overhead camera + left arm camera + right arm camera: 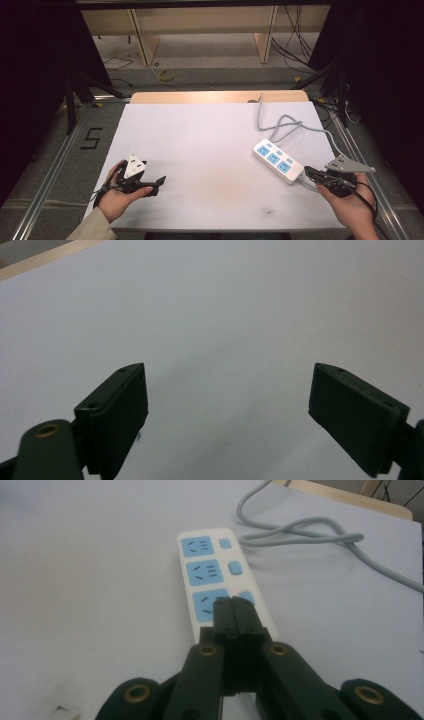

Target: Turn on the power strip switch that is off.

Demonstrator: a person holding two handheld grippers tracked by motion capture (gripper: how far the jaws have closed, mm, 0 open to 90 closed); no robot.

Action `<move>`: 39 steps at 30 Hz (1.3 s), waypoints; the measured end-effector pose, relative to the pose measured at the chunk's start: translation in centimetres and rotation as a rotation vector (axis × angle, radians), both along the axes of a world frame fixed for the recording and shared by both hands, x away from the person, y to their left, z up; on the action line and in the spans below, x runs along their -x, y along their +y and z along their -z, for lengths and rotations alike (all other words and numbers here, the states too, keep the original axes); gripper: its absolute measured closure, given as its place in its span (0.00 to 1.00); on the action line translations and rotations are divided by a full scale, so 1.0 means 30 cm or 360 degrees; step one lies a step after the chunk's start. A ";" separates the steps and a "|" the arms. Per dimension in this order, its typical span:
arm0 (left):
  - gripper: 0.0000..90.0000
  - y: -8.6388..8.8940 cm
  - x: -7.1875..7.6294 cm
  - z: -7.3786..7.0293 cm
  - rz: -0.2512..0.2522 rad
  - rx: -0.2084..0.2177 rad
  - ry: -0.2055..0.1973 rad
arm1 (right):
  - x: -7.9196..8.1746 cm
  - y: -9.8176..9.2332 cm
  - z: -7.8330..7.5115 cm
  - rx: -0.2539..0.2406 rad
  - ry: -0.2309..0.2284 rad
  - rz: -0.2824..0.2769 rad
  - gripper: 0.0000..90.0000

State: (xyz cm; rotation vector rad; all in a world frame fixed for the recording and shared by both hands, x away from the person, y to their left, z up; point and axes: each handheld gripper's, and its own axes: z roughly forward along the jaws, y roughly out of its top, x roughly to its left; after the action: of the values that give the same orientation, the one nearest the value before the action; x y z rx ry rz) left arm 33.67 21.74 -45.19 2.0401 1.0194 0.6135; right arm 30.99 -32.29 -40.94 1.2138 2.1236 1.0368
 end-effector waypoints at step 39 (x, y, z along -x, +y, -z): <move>0.18 -0.007 -0.005 0.003 0.0016 -0.0015 0.0002 | -0.117 0.042 -0.051 0.0082 0.0156 -0.0039 1.00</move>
State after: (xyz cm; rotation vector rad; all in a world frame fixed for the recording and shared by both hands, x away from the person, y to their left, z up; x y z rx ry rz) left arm 33.81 21.52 -45.27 2.0529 1.0080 0.6131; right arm 34.50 -31.03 -39.41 1.2405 2.2309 0.9443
